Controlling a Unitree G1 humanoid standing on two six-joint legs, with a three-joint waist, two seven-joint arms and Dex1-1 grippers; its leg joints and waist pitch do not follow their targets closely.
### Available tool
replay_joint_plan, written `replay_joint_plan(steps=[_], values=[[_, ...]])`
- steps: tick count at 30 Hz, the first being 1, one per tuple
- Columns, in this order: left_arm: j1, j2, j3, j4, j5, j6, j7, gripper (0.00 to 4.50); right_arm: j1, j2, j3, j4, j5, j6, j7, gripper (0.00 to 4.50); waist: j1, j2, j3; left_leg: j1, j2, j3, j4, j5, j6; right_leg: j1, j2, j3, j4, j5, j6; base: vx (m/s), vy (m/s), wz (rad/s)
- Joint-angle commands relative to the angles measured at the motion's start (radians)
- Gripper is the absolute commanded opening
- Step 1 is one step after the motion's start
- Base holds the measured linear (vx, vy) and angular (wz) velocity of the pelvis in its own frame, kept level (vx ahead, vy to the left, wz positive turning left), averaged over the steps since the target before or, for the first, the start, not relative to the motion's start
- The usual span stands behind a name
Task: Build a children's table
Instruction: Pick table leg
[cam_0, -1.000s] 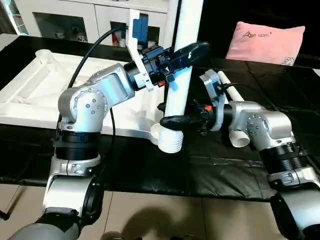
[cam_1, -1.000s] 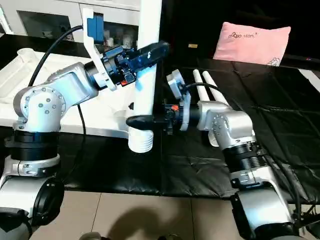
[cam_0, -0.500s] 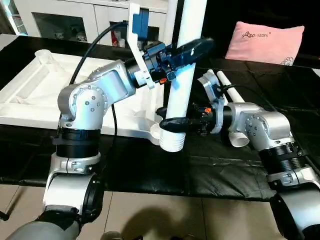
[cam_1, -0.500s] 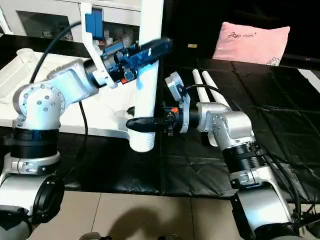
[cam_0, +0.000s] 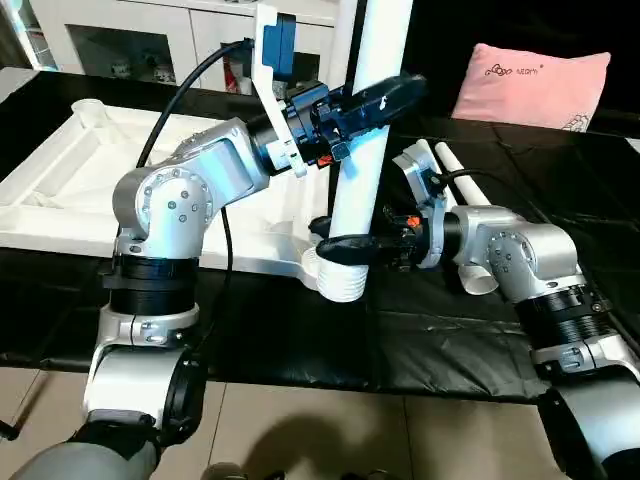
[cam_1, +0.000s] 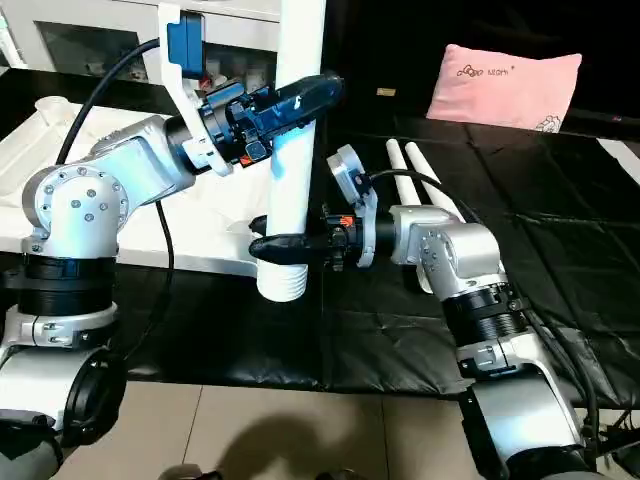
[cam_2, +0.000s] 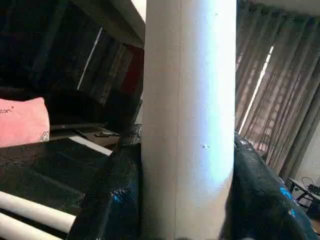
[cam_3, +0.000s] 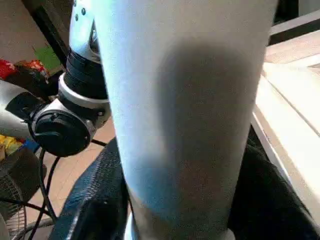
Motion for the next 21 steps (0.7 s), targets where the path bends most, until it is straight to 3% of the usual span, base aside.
replay_joint_plan(steps=[1, 19, 21], values=[[-0.024, -0.015, -0.011, -0.03, -0.029, -0.001, -0.025, 1.77, -0.002, -0.008, 0.003, 0.007, -0.012, 0.009, -0.008, 2.12, 0.0, 0.0, -0.085, -0.01, -0.012, 0.022, -0.053, -0.017, 0.029, 0.091, -0.054, 0.038, -0.058, -0.103, -0.188, 0.0, 0.0, 0.0], [-0.017, -0.023, -0.003, -0.08, -0.087, 0.025, -0.064, 1.77, 0.009, -0.006, -0.001, 0.008, -0.016, -0.007, -0.01, 1.98, 0.001, 0.004, -0.085, -0.009, -0.011, 0.021, -0.053, -0.017, 0.03, 0.092, -0.054, 0.038, -0.056, -0.083, -0.2, 0.0, 0.0, 0.0], [-0.01, -0.031, 0.002, -0.107, -0.13, 0.046, -0.088, 2.33, 0.009, -0.004, -0.002, 0.011, -0.02, -0.014, -0.014, 1.98, 0.001, 0.003, -0.085, -0.01, -0.01, 0.021, -0.053, -0.019, 0.028, 0.093, -0.055, 0.039, -0.054, -0.082, -0.203, 0.0, 0.0, 0.0]])
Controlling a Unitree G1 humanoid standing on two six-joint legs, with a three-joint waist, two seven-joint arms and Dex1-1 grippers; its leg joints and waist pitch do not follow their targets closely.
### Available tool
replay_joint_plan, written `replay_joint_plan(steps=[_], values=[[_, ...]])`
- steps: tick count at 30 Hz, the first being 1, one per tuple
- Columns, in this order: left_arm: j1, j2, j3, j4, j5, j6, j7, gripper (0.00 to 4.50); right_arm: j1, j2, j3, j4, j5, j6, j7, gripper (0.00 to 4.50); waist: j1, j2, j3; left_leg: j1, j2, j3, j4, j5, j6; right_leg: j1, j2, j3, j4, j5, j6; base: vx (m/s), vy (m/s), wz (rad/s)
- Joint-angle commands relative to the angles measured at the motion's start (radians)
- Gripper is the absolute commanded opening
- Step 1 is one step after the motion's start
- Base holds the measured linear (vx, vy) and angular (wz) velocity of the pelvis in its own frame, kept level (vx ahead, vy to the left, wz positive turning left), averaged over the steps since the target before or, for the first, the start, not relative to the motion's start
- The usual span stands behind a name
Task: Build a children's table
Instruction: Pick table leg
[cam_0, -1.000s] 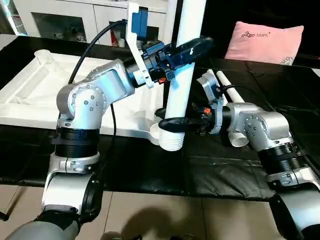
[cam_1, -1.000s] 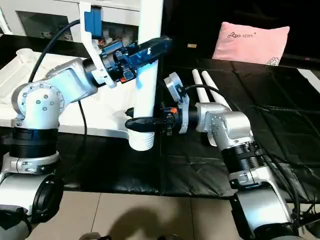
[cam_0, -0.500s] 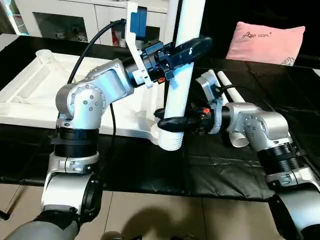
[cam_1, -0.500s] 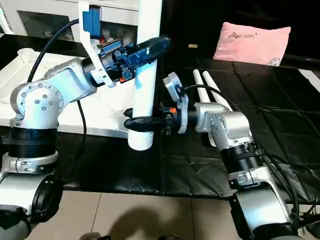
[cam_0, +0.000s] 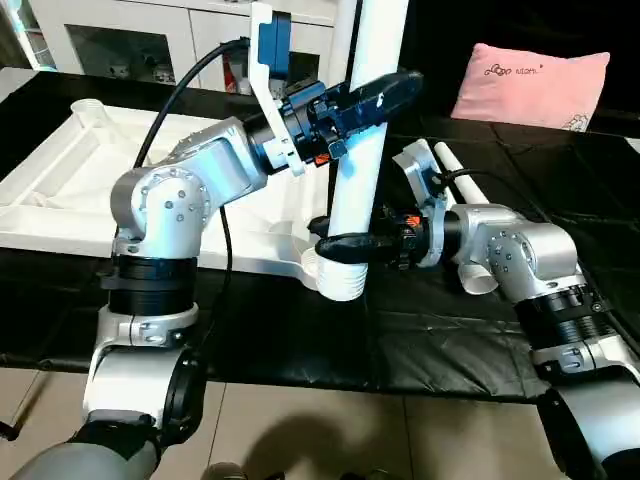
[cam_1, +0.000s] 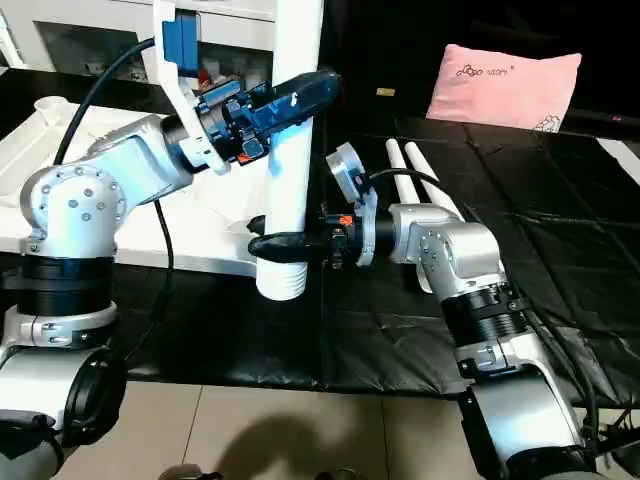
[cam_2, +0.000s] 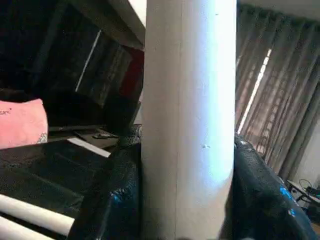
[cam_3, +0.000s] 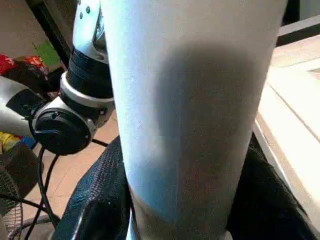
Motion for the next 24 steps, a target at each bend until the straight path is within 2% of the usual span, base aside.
replay_joint_plan(steps=[1, 5, 8, 10, 15, 18, 19, 22, 24], values=[[-0.015, -0.027, -0.01, -0.087, -0.115, 0.033, -0.081, 2.47, 0.007, -0.004, -0.002, 0.03, -0.019, 0.006, -0.023, 1.98, 0.001, 0.003, -0.085, -0.01, -0.011, 0.021, -0.053, -0.02, 0.028, 0.092, -0.055, 0.039, -0.055, -0.083, -0.204, 0.0, 0.0, 0.0], [-0.006, -0.023, -0.021, -0.109, -0.127, 0.043, -0.104, 2.67, 0.008, 0.002, -0.009, 0.035, -0.02, -0.003, -0.035, 1.98, 0.0, 0.001, -0.084, -0.01, -0.011, 0.022, -0.053, -0.026, 0.028, 0.091, -0.054, 0.038, -0.056, -0.091, -0.206, 0.0, 0.0, 0.0], [0.0, -0.032, -0.012, -0.094, -0.127, 0.052, -0.083, 3.05, 0.008, 0.013, -0.019, 0.039, -0.017, -0.011, -0.051, 1.98, -0.001, 0.001, -0.082, -0.009, -0.012, 0.022, -0.054, -0.037, 0.025, 0.091, -0.054, 0.038, -0.062, -0.139, -0.183, 0.0, 0.0, 0.0], [0.002, -0.041, 0.002, -0.077, -0.128, 0.048, -0.062, 3.23, 0.01, 0.02, -0.027, 0.04, -0.014, -0.014, -0.063, 1.98, 0.0, 0.001, -0.083, -0.009, -0.011, 0.022, -0.054, -0.031, 0.024, 0.089, -0.054, 0.039, -0.062, -0.14, -0.179, 0.0, 0.0, 0.0], [0.002, -0.084, 0.058, -0.038, -0.142, 0.009, 0.01, 3.6, 0.016, 0.043, -0.053, 0.045, -0.007, -0.027, -0.11, 1.98, 0.001, -0.001, -0.083, -0.011, -0.012, 0.022, -0.054, -0.033, 0.02, 0.089, -0.053, 0.038, -0.063, -0.142, -0.178, 0.0, 0.0, 0.0], [-0.006, -0.128, 0.114, 0.017, -0.146, -0.022, 0.102, 3.87, 0.009, 0.07, -0.084, 0.067, -0.003, -0.032, -0.172, 1.98, 0.001, -0.002, -0.084, -0.012, -0.015, 0.023, -0.053, -0.029, 0.021, 0.09, -0.052, 0.038, -0.067, -0.146, -0.17, 0.0, 0.0, 0.0], [-0.005, -0.144, 0.137, 0.034, -0.156, -0.031, 0.124, 3.97, 0.007, 0.082, -0.101, 0.071, 0.005, -0.034, -0.194, 1.98, 0.001, 0.001, -0.084, -0.012, -0.015, 0.023, -0.053, -0.03, 0.02, 0.09, -0.052, 0.038, -0.065, -0.147, -0.171, 0.0, 0.0, 0.0], [-0.002, -0.166, 0.173, 0.048, -0.18, -0.042, 0.149, 4.19, 0.012, 0.1, -0.12, 0.063, 0.013, -0.048, -0.219, 1.98, 0.002, 0.0, -0.085, -0.011, -0.015, 0.022, -0.054, -0.029, 0.023, 0.09, -0.051, 0.037, -0.067, -0.151, -0.164, 0.0, 0.0, 0.0], [-0.006, -0.189, 0.214, 0.058, -0.215, -0.061, 0.186, 4.34, 0.021, 0.118, -0.137, 0.05, 0.016, -0.071, -0.25, 1.98, 0.002, -0.002, -0.085, -0.013, -0.014, 0.022, -0.054, -0.017, 0.024, 0.091, -0.052, 0.038, -0.062, -0.124, -0.175, 0.0, 0.0, 0.0]])
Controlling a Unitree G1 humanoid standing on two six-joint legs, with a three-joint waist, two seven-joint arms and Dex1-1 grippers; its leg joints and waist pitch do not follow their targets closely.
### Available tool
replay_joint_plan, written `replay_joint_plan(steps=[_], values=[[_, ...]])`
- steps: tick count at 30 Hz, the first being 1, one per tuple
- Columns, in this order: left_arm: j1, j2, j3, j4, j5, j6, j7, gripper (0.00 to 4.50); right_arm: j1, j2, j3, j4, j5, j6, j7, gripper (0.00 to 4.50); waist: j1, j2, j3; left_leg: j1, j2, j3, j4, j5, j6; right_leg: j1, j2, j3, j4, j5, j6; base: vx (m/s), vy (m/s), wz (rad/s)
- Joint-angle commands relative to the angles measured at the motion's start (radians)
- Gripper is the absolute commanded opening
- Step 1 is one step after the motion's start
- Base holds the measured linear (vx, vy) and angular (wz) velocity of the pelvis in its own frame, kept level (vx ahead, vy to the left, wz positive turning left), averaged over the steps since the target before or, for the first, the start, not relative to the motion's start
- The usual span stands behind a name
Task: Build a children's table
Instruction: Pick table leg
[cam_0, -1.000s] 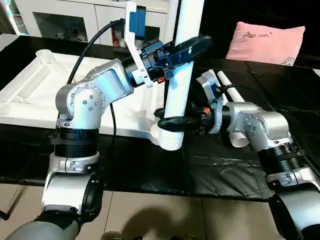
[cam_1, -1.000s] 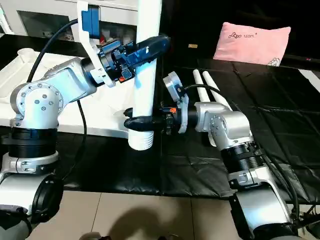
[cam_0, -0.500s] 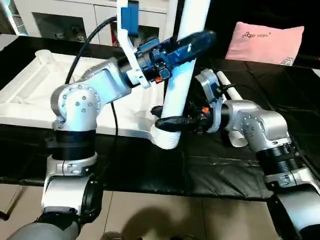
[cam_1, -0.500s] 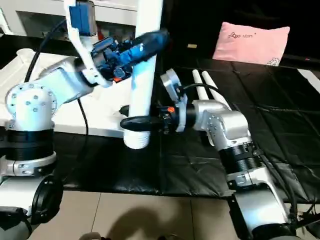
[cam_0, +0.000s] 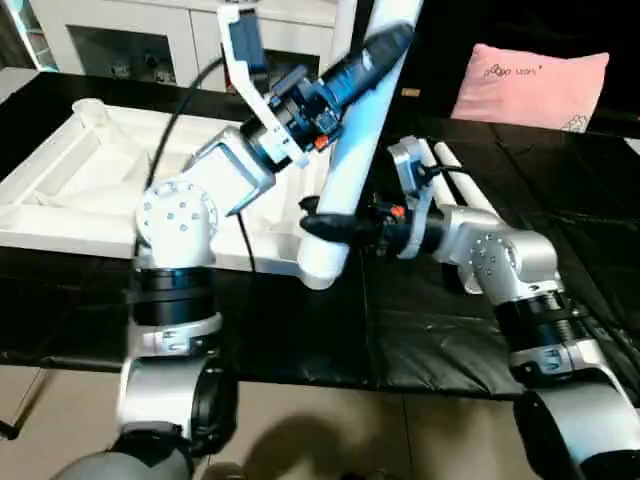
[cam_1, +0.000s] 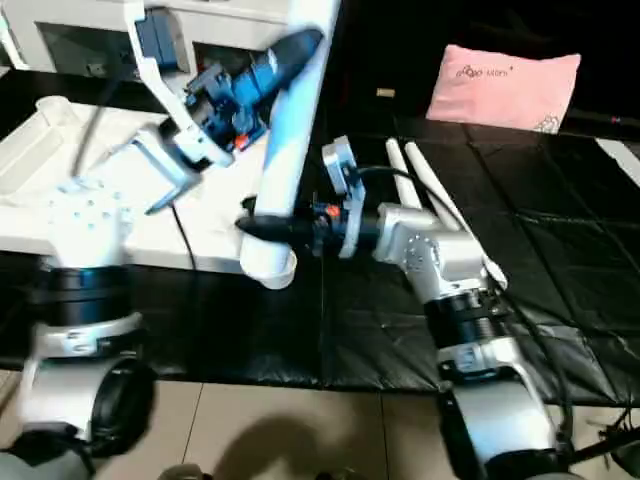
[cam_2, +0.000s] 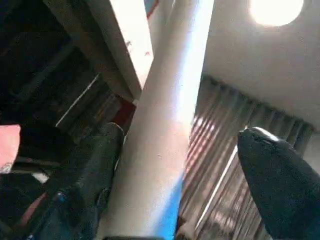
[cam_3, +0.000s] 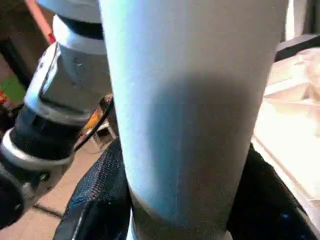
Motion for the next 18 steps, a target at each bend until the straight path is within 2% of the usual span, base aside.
replay_joint_plan(steps=[1, 3, 9, 10, 11, 12, 13, 14, 15, 17, 18], values=[[-0.028, -0.018, 0.026, -0.001, -0.044, -0.021, 0.034, 4.4, 0.011, 0.003, -0.035, -0.006, 0.005, -0.021, -0.044, 1.97, 0.003, -0.001, -0.085, -0.012, -0.014, 0.022, -0.054, -0.017, 0.023, 0.091, -0.053, 0.038, -0.062, -0.122, -0.178, 0.0, 0.0, 0.0], [-0.03, -0.03, 0.055, 0.005, -0.064, -0.042, 0.064, 4.46, 0.015, 0.014, -0.045, -0.011, 0.006, -0.026, -0.071, 1.96, 0.001, -0.002, -0.085, -0.012, -0.015, 0.022, -0.054, -0.023, 0.026, 0.092, -0.051, 0.037, -0.063, -0.123, -0.179, 0.0, 0.0, 0.0], [-0.035, -0.018, 0.095, 0.043, -0.005, -0.117, 0.143, 4.5, 0.017, 0.043, -0.054, 0.009, -0.05, -0.127, -0.163, 1.94, -0.003, -0.001, -0.082, -0.009, -0.015, 0.023, -0.057, -0.039, 0.023, 0.087, -0.05, 0.037, -0.072, -0.19, -0.129, 0.0, 0.0, 0.0], [-0.019, 0.025, 0.043, 0.071, 0.117, -0.154, 0.175, 4.5, 0.018, 0.056, -0.056, 0.023, -0.088, -0.187, -0.214, 1.94, -0.003, -0.003, -0.082, -0.008, -0.015, 0.023, -0.057, -0.038, 0.024, 0.087, -0.05, 0.037, -0.071, -0.19, -0.128, 0.0, 0.0, 0.0], [-0.019, 0.025, 0.043, 0.071, 0.117, -0.154, 0.175, 4.5, 0.018, 0.056, -0.056, 0.023, -0.088, -0.187, -0.214, 1.94, -0.004, 0.0, -0.082, -0.006, -0.01, 0.02, -0.06, -0.04, 0.021, 0.081, -0.052, 0.035, -0.071, -0.208, -0.105, 0.0, 0.0, 0.0], [-0.005, 0.055, -0.006, 0.084, 0.192, -0.171, 0.183, 4.5, 0.02, 0.058, -0.048, 0.028, -0.112, -0.214, -0.236, 1.94, -0.006, 0.0, -0.082, -0.005, -0.01, 0.019, -0.062, -0.041, 0.018, 0.081, -0.052, 0.035, -0.071, -0.221, -0.086, 0.0, 0.0, 0.0], [0.008, 0.082, -0.056, 0.095, 0.259, -0.182, 0.187, 4.5, 0.022, 0.06, -0.037, 0.03, -0.133, -0.241, -0.248, 1.93, -0.006, -0.001, -0.083, -0.005, -0.009, 0.018, -0.062, -0.034, 0.017, 0.082, -0.052, 0.036, -0.07, -0.215, -0.082, 0.0, 0.0, 0.0], [0.024, 0.114, -0.125, 0.1, 0.333, -0.196, 0.182, 4.5, 0.028, 0.06, -0.019, 0.027, -0.154, -0.259, -0.256, 1.93, -0.007, 0.0, -0.082, -0.005, -0.01, 0.02, -0.061, -0.026, 0.013, 0.083, -0.052, 0.038, -0.067, -0.197, -0.088, 0.0, 0.0, 0.0], [0.026, 0.118, -0.135, 0.098, 0.34, -0.197, 0.179, 4.5, 0.029, 0.06, -0.016, 0.027, -0.158, -0.262, -0.258, 1.93, -0.004, 0.002, -0.084, -0.003, -0.008, 0.02, -0.061, -0.02, 0.013, 0.081, -0.054, 0.039, -0.064, -0.17, -0.102, 0.0, 0.0, 0.0], [0.062, 0.162, -0.282, 0.055, 0.436, -0.202, 0.132, 4.5, 0.043, 0.062, 0.037, 0.028, -0.217, -0.289, -0.285, 1.93, -0.005, 0.005, -0.084, -0.003, -0.005, 0.018, -0.062, -0.01, 0.012, 0.08, -0.056, 0.038, -0.058, -0.142, -0.116, 0.0, 0.0, 0.0], [0.065, 0.155, -0.301, 0.027, 0.428, -0.2, 0.113, 4.5, 0.043, 0.066, 0.046, 0.038, -0.232, -0.298, -0.301, 1.93, -0.007, 0.004, -0.083, -0.004, -0.008, 0.021, -0.061, -0.009, 0.01, 0.081, -0.056, 0.04, -0.059, -0.128, -0.131, 0.0, 0.0, 0.0]])
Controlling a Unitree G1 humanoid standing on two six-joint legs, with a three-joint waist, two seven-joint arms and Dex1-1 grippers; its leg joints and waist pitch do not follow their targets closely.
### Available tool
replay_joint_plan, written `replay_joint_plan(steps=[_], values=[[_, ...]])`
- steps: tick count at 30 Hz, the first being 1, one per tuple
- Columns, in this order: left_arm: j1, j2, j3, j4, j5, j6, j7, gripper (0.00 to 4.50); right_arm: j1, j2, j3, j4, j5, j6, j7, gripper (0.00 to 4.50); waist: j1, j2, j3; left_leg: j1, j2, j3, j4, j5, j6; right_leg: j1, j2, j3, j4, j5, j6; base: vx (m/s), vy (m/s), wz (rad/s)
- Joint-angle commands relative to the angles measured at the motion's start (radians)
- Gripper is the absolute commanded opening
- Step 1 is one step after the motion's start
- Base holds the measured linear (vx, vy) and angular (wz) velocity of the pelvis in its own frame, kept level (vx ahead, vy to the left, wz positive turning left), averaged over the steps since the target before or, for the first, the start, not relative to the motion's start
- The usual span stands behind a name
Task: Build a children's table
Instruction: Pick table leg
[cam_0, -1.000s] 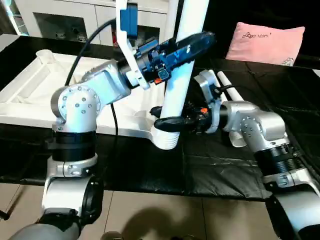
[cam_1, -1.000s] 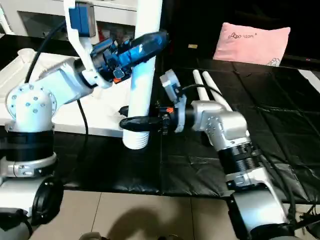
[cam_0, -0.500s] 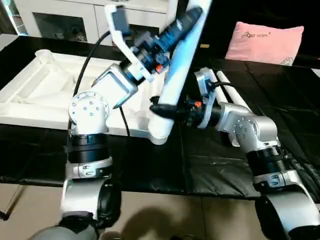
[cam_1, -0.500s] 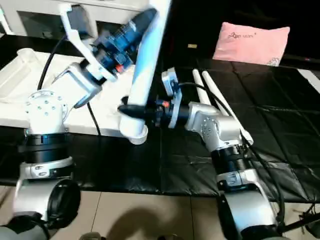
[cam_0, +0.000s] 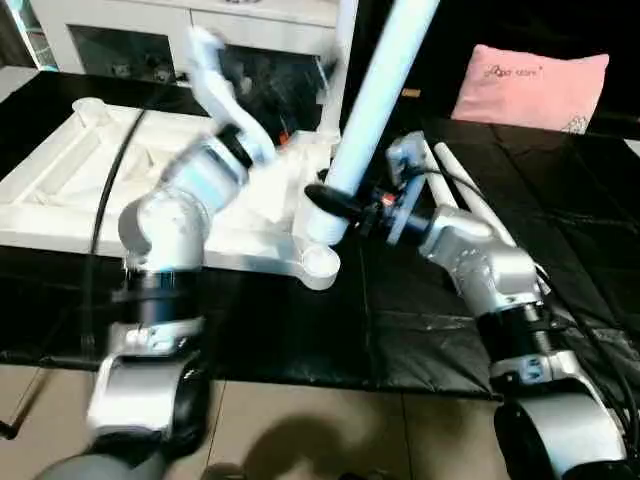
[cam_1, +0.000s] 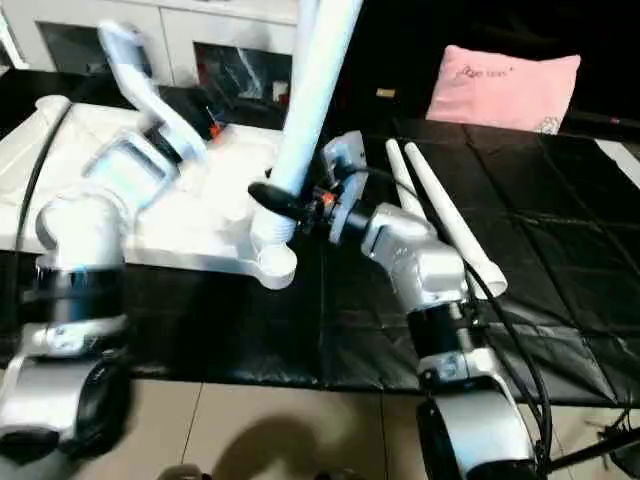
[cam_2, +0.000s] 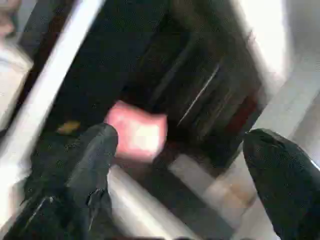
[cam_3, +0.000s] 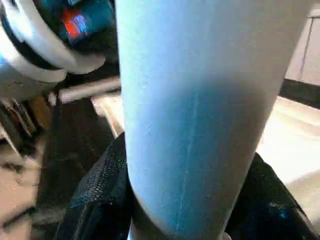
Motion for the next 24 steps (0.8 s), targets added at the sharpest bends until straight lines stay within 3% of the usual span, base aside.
replay_joint_plan(steps=[1, 3, 6, 13, 15, 16, 17, 18, 19, 20, 23, 24], values=[[-0.006, -0.021, -0.089, -0.072, 0.014, 0.008, -0.059, 4.5, -0.001, 0.004, 0.024, 0.011, -0.04, -0.025, -0.037, 1.93, -0.004, 0.01, -0.085, -0.003, -0.007, 0.021, -0.06, -0.007, 0.006, 0.084, -0.058, 0.041, -0.054, -0.114, -0.147, 0.0, 0.0, 0.0], [-0.006, -0.027, -0.098, -0.089, 0.009, 0.0, -0.085, 4.5, -0.003, 0.01, 0.022, 0.025, -0.051, -0.042, -0.047, 1.93, -0.006, 0.008, -0.085, -0.008, -0.01, 0.022, -0.06, -0.014, 0.004, 0.087, -0.055, 0.041, -0.054, -0.087, -0.164, 0.0, 0.0, 0.0], [-0.009, -0.037, -0.1, -0.106, -0.006, -0.009, -0.119, 4.5, -0.004, 0.016, 0.022, 0.041, -0.065, -0.068, -0.055, 1.93, -0.01, 0.009, -0.08, -0.006, -0.011, 0.022, -0.062, -0.065, -0.001, 0.086, -0.057, 0.041, -0.062, -0.153, -0.157, 0.0, 0.0, 0.0], [-0.011, -0.01, -0.085, -0.078, 0.019, -0.043, -0.133, 4.5, 0.002, 0.025, 0.009, 0.062, -0.075, -0.086, -0.099, 1.93, -0.021, 0.015, -0.08, -0.007, -0.012, 0.021, -0.063, -0.084, -0.004, 0.084, -0.054, 0.04, -0.067, -0.189, -0.143, 0.0, 0.0, 0.0], [-0.021, 0.012, -0.06, -0.028, 0.056, -0.061, -0.113, 4.5, 0.004, 0.029, -0.015, 0.072, -0.074, -0.094, -0.132, 1.93, -0.022, 0.023, -0.081, -0.005, -0.013, 0.019, -0.063, -0.087, -0.009, 0.083, -0.052, 0.039, -0.067, -0.19, -0.144, 0.0, 0.0, 0.0], [-0.022, 0.029, -0.063, -0.011, 0.079, -0.077, -0.116, 4.5, 0.006, 0.03, -0.026, 0.073, -0.071, -0.095, -0.145, 1.93, -0.023, 0.02, -0.081, -0.006, -0.013, 0.019, -0.063, -0.085, -0.009, 0.084, -0.052, 0.039, -0.068, -0.185, -0.142, 0.0, 0.0, 0.0], [-0.022, 0.036, -0.063, -0.003, 0.089, -0.084, -0.118, 4.5, 0.007, 0.03, -0.03, 0.074, -0.07, -0.096, -0.151, 1.93, -0.024, 0.024, -0.081, -0.003, -0.013, 0.019, -0.065, -0.09, -0.01, 0.082, -0.051, 0.039, -0.069, -0.183, -0.14, 0.0, 0.0, 0.0], [-0.02, 0.096, -0.09, 0.044, 0.162, -0.135, -0.146, 4.5, 0.017, 0.031, -0.055, 0.075, -0.065, -0.102, -0.184, 1.93, -0.023, 0.027, -0.081, -0.002, -0.014, 0.017, -0.067, -0.093, -0.007, 0.081, -0.051, 0.038, -0.071, -0.191, -0.132, 0.0, 0.0, 0.0], [-0.014, 0.138, -0.1, 0.082, 0.194, -0.16, -0.178, 4.5, 0.031, 0.029, -0.07, 0.07, -0.063, -0.105, -0.208, 1.93, -0.026, 0.026, -0.082, -0.004, -0.015, 0.016, -0.067, -0.09, -0.011, 0.085, -0.05, 0.039, -0.068, -0.185, -0.126, 0.0, 0.0, 0.0], [-0.008, 0.165, -0.11, 0.102, 0.213, -0.177, -0.2, 4.5, 0.041, 0.027, -0.077, 0.065, -0.061, -0.105, -0.219, 1.93, -0.025, 0.031, -0.081, -0.003, -0.016, 0.016, -0.067, -0.085, -0.013, 0.084, -0.05, 0.039, -0.068, -0.182, -0.123, 0.0, 0.0, 0.0], [0.0, 0.204, -0.135, 0.134, 0.248, -0.207, -0.236, 4.5, 0.055, 0.024, -0.083, 0.056, -0.061, -0.103, -0.234, 1.93, -0.024, 0.033, -0.083, 0.002, -0.014, 0.016, -0.067, -0.075, -0.021, 0.083, -0.05, 0.041, -0.064, -0.147, -0.134, 0.0, 0.0, 0.0], [0.01, 0.243, -0.173, 0.163, 0.286, -0.237, -0.282, 4.5, 0.068, 0.021, -0.087, 0.049, -0.061, -0.101, -0.242, 1.93, -0.024, 0.034, -0.085, 0.001, -0.013, 0.017, -0.067, -0.066, -0.022, 0.085, -0.051, 0.041, -0.059, -0.105, -0.154, 0.0, 0.0, 0.0]])
